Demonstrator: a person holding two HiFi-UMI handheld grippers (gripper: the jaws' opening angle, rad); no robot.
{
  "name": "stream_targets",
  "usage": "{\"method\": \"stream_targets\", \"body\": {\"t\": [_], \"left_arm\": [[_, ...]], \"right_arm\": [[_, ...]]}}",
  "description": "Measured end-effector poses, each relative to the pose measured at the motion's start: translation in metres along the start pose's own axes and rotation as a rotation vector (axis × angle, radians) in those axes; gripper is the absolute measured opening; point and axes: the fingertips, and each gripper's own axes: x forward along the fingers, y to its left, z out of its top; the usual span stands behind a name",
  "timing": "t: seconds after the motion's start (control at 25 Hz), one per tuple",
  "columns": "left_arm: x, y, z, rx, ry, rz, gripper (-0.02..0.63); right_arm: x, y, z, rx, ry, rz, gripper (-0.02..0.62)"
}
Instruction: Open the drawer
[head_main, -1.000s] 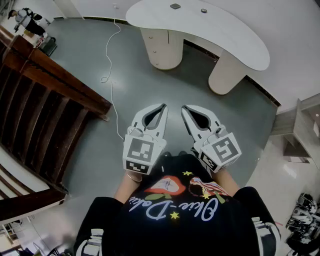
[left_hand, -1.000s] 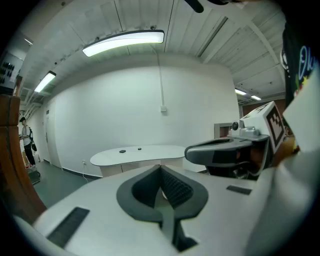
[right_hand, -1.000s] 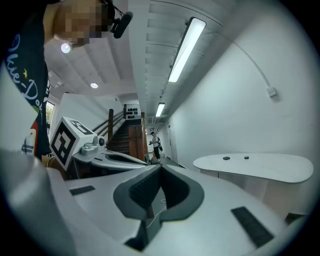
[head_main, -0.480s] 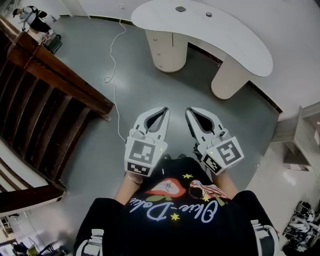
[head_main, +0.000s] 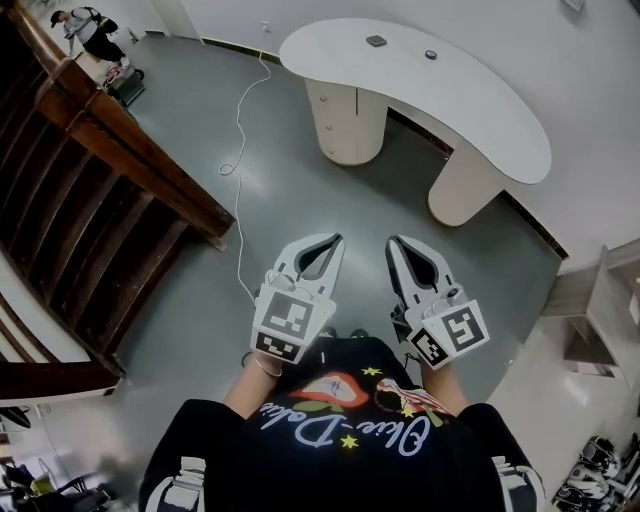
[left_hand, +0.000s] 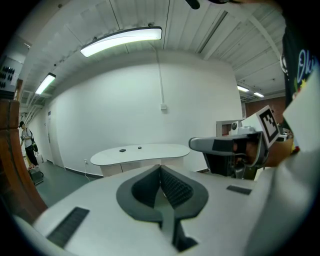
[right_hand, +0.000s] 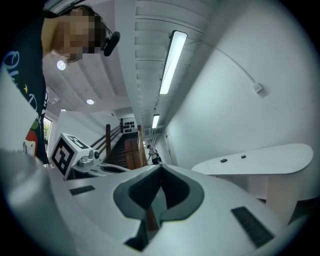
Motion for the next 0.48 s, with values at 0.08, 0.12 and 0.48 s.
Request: {"method": "stream_targets", "body": {"t": [0.08,0.12,0.48], "left_arm": [[0.001,-0.003,0.001,0.002,0.001,0.008,0.003],[0.002,-0.004,0.001,0.001,0.001,0.013,0.003],[-0.001,-0.018,-0.007,-0.013,0.012,0.036,0.004]], "right_arm": [[-0.005,-0.004,-0.001,-0.015,0.007,-0.002,-0.002],[-0.006,-0.005,-0.002,-0.027,0.013,-0.004,-0.002],[-0.019,-0.009,-0.014,-0.035,0.049,0.007,-0.002]]}}
